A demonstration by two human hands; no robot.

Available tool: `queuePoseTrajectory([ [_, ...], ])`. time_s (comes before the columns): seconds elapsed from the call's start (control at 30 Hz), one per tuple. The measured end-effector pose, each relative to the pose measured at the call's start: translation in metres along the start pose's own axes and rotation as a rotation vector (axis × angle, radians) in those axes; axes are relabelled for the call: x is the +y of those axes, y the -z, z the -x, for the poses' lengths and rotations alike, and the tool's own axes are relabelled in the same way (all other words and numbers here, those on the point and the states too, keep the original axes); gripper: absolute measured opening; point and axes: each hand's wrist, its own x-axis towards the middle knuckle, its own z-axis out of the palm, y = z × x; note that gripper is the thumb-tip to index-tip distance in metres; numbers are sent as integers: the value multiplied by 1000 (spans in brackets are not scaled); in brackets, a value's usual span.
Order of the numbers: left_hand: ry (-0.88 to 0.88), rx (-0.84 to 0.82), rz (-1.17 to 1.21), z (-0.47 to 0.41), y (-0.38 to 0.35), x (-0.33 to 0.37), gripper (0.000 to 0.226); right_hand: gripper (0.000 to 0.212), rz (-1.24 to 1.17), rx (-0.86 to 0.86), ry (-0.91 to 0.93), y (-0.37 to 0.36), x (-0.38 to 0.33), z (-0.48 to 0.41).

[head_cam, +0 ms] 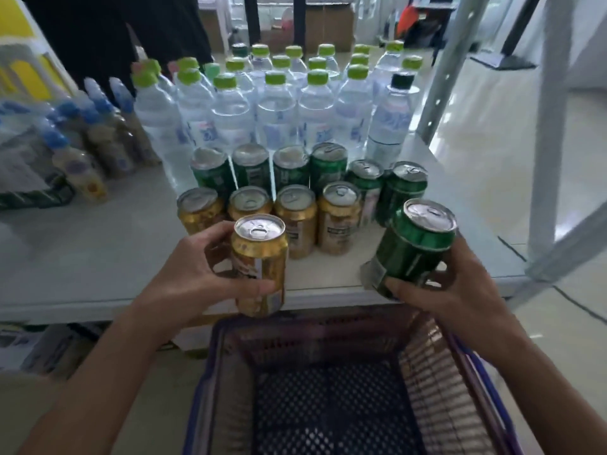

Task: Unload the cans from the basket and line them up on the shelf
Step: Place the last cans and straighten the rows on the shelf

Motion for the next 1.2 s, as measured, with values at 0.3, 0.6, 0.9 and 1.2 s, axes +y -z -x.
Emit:
queuePoseTrajectory([
  [0.3, -74, 49, 15, -14, -30, 11, 74, 82, 44, 204, 23, 51, 21, -2],
  [0.6, -233, 177, -183, -31, -98, 36, 57, 73, 223, 231, -27, 34, 65, -52],
  [0.9, -368, 277, -451, -50, -153, 31, 78, 71, 265, 290, -38, 28, 84, -61],
  [1.2, -255, 303, -494, -65, -191, 14, 92, 67, 281, 247, -14, 32, 91, -64],
])
